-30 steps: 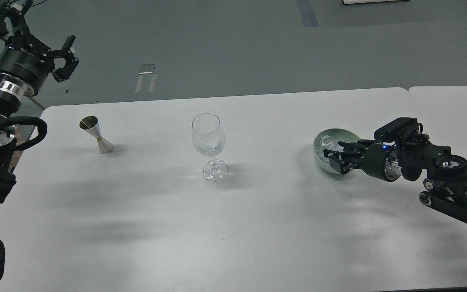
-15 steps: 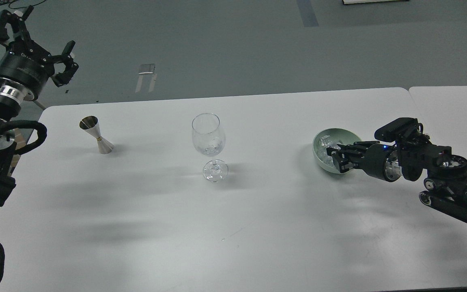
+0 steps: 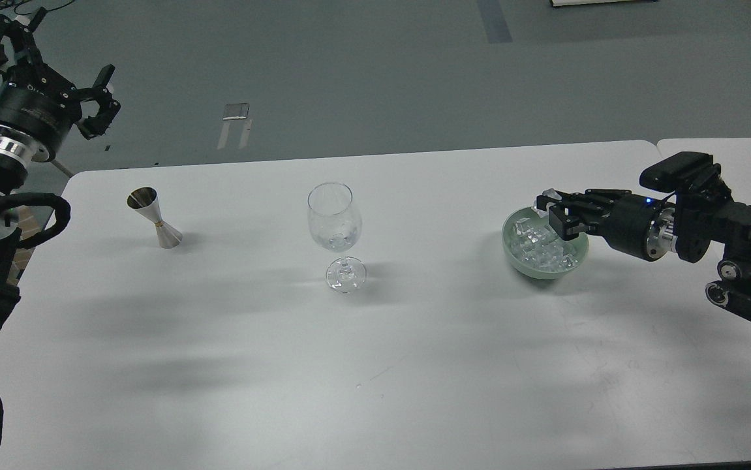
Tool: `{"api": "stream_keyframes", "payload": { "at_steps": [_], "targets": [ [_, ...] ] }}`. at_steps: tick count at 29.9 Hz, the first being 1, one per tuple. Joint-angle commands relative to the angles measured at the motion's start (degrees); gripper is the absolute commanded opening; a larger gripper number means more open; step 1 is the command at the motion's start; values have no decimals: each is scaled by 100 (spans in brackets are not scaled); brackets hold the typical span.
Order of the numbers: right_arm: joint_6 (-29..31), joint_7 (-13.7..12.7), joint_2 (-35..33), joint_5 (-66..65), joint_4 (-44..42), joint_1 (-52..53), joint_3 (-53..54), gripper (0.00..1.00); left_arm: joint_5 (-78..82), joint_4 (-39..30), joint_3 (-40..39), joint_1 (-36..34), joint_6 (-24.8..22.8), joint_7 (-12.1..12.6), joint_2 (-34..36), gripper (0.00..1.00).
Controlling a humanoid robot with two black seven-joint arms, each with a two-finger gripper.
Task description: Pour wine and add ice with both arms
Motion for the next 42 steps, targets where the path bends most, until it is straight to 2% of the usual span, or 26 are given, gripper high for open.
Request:
{"api": "stream_keyframes", "payload": {
  "at_steps": [1,6,18,32,42],
  "targets": [
    [5,31,138,-9,51,11,462,17,1,0,17,-9,6,0,-14,98],
    [5,40,998,-18,60,370,472,17,1,0,52,-9,6,0,12,98],
    [32,31,2589,-132,-62,784,402,17,-8,0,8,44,-11,0,320,98],
    [23,31,3355,-291,-440,969,50,17,-8,0,-10,44,-2,-9,329,98],
    [23,31,3487,-396,-854,969,41,18,-8,0,-10,52,-11,-9,329,98]
  ]
}}
